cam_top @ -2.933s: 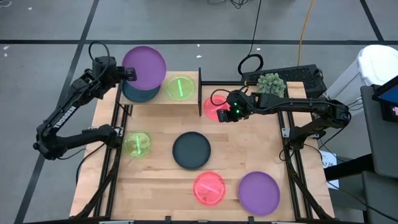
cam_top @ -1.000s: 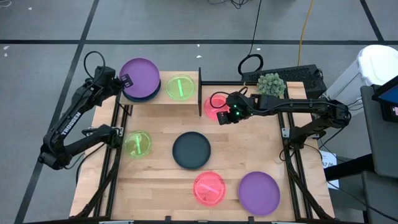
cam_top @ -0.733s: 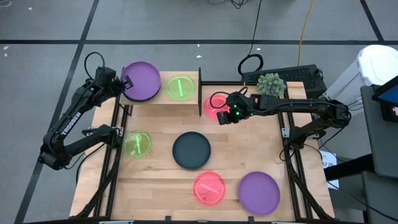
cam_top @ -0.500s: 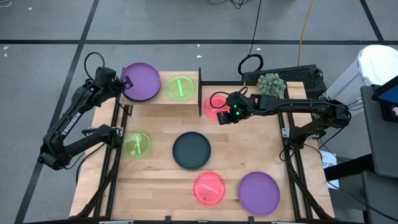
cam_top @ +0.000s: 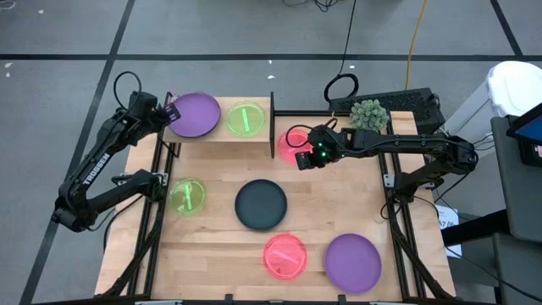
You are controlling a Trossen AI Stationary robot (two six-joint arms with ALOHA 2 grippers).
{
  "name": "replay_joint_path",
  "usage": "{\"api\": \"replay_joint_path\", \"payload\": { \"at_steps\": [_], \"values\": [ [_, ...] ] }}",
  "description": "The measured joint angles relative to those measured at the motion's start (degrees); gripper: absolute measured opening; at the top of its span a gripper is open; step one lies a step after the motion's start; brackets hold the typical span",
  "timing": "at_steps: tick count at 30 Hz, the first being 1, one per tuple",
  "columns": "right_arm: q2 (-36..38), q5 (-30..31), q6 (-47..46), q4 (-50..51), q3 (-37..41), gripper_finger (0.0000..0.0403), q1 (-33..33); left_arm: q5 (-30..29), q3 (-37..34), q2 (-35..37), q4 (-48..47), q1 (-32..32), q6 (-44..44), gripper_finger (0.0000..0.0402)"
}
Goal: Place and stack plates onto a shelf
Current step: Stack the left purple plate on the dark blue plate
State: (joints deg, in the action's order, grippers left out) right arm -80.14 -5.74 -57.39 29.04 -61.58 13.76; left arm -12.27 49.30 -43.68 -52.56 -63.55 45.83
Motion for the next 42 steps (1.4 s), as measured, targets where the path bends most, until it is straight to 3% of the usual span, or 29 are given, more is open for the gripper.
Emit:
{"api": "replay_joint_path", "payload": {
  "at_steps": [6, 14, 18, 29, 37, 42],
  "values": [
    [0.0, 0.0, 0.0, 0.0, 0.0, 0.0043, 0.0, -0.2, 0.0, 0.0, 0.0, 0.0, 0.6, 0.0139],
    [0.0, 0.0, 0.0, 0.0, 0.0, 0.0043, 0.0, 0.8, 0.0, 0.2, 0.2, 0.0, -3.4, 0.0144],
    [0.0, 0.0, -0.2, 0.0, 0.0, 0.0043, 0.0, 1.1, 0.0, 0.6, 0.2, 0.0, -3.7, 0.0122],
    [0.0, 0.0, 0.0, 0.0, 0.0, 0.0043, 0.0, 0.9, 0.1, 0.5, 0.8, -0.2, -10.1, 0.0008],
    [0.0, 0.0, 1.2, 0.0, 0.0, 0.0043, 0.0, 5.7, -0.7, 0.8, 10.8, 0.0, -26.4, 0.0003],
    [0.0, 0.0, 1.8, -0.1, 0.0, 0.0043, 0.0, 6.9, -5.1, 3.1, 16.9, 0.5, -28.1, 0.0002]
  ]
}}
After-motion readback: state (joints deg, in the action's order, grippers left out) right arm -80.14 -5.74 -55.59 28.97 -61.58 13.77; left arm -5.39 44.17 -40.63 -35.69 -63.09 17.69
